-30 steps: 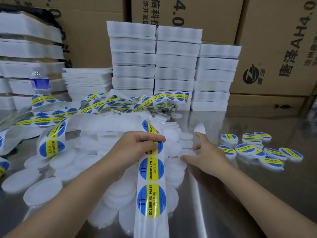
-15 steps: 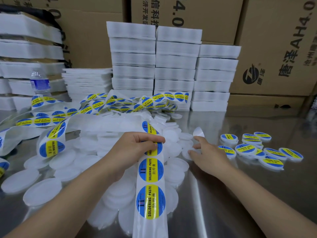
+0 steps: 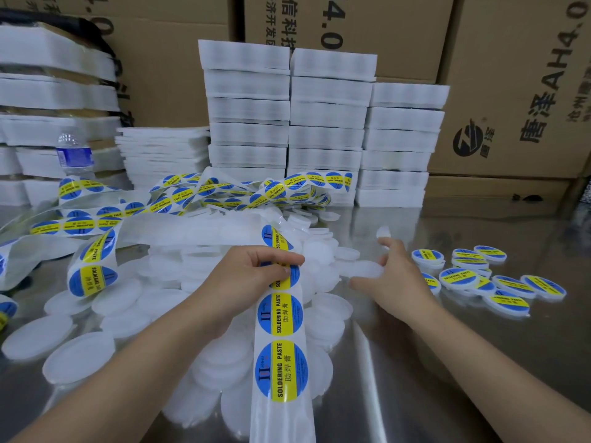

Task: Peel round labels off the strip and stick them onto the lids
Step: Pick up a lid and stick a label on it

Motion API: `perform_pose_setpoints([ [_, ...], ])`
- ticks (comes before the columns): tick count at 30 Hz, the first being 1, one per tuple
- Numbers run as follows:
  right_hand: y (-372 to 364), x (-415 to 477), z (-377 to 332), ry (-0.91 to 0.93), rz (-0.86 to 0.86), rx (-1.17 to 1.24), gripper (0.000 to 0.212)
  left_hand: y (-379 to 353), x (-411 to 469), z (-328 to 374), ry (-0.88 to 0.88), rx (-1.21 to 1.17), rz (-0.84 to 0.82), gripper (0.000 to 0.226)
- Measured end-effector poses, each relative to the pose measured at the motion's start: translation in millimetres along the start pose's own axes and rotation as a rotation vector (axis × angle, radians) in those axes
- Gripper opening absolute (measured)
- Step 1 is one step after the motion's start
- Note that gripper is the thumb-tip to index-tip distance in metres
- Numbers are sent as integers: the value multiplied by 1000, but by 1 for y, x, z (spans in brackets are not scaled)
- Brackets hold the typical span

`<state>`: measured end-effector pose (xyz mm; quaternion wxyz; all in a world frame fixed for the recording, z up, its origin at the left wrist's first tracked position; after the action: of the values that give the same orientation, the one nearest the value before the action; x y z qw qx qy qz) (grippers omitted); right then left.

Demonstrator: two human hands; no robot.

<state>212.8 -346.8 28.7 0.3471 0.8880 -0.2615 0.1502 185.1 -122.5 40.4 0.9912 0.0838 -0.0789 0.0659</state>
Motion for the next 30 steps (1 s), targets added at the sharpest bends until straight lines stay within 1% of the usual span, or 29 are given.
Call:
perform_pose_setpoints([
  [3, 8, -10, -25, 107, 85, 204, 89, 0, 0, -1, 6, 25, 7, 33],
  [5, 9, -24, -45, 223, 68, 310, 86, 0, 0, -2, 13, 25, 26, 27],
  [8, 11, -45, -69, 391, 14, 432, 82, 1, 0, -2, 17, 1, 65, 10],
  [10, 13, -53, -77, 455, -5, 452, 83, 1, 0, -2, 22, -4, 61, 9],
  [12, 14, -58, -82, 503, -7, 432, 83, -2, -3, -1, 29, -2, 20, 9],
  [15, 20, -61, -85, 554, 36, 435, 83, -5, -6, 1, 42, -25, -42, 11],
  [22, 22, -63, -87, 591, 45, 417, 80, -9, -7, 0, 16, 17, -101, 9],
  [25, 23, -61, -87, 543, 34, 457, 76, -8, -5, -2, 32, -6, -96, 11],
  [28, 28, -56, -86, 440, 31, 580, 59, -5, -1, -5, 77, -49, -49, 10],
  [30, 32, -49, -84, 321, 10, 748, 39, -3, -1, -7, 116, -80, -29, 8],
])
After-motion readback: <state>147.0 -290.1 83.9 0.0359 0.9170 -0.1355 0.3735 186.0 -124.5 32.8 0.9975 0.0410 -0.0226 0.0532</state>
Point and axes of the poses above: each hand's wrist, its own x-axis towards the middle knuckle, its own y-axis out of the back of the hand, z = x × y, the point moved 8 cm from there along x, towards the middle knuckle, and after that the axes turned 15 degrees about z, right-handed, at the moved point
